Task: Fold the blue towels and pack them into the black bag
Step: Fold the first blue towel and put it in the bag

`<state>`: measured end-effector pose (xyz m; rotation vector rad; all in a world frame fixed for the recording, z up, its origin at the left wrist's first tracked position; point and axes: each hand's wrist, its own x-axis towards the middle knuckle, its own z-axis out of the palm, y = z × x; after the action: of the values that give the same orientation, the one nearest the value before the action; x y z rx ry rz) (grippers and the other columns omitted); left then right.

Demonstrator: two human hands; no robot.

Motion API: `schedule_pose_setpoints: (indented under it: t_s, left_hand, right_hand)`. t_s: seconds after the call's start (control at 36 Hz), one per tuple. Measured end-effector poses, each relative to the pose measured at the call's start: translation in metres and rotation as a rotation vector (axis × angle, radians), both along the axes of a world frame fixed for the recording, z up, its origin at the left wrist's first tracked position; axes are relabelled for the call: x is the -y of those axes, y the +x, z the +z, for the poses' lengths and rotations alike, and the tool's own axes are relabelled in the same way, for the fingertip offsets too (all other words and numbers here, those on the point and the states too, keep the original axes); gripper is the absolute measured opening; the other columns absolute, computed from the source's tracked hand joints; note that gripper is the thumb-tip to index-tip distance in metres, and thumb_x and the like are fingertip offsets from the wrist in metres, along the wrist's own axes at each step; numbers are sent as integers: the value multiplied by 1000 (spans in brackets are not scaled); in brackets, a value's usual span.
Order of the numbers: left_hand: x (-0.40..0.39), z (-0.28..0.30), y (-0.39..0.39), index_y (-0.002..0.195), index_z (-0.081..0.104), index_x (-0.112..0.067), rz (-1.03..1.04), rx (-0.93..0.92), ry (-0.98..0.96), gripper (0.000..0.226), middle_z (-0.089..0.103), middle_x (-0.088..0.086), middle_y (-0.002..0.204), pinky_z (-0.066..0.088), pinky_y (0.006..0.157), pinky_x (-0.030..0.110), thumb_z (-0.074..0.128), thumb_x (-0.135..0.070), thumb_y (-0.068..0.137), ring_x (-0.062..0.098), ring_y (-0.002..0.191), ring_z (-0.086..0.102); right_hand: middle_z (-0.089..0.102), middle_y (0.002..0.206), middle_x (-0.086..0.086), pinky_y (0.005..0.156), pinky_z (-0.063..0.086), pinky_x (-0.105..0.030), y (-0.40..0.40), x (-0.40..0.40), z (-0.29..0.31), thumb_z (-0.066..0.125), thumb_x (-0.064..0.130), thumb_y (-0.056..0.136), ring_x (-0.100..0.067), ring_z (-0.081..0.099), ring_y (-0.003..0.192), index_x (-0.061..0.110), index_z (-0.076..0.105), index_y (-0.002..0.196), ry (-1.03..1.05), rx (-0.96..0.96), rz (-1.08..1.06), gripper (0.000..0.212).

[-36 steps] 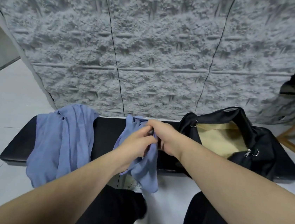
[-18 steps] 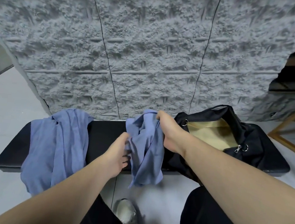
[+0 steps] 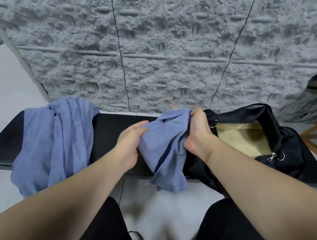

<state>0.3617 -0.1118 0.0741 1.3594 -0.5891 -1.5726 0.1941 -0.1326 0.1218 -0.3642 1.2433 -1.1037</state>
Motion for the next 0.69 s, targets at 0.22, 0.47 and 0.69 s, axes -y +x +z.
schedule_pose_setpoints:
  t_s: [0.22,0.47,0.69]
  left_hand:
    - [-9,-26,26,104,72,-20,-108,175,68,17,75,4,104,49,72,32,67,-22,88,21,95,68]
    - [-22,-45,37,91,73,-10,-286,96,400,18,76,11,95,53,80,36,60,-22,93,28,86,70]
    - [-3,-44,17,123,65,-16,-399,44,270,35,70,16,117,52,93,38,59,-6,91,28,108,67]
  right_hand:
    - [65,69,-11,70,48,-32,-1,5,-49,44,14,91,-27,61,69,11,60,74,123,-325,221,24]
    - [60,64,-8,64,43,-30,-2,7,-68,39,1,80,-27,57,68,9,56,68,137,-484,440,22]
    - [64,100,5,81,52,-28,11,18,-66,78,29,79,-13,65,94,26,60,111,23,-663,792,36]
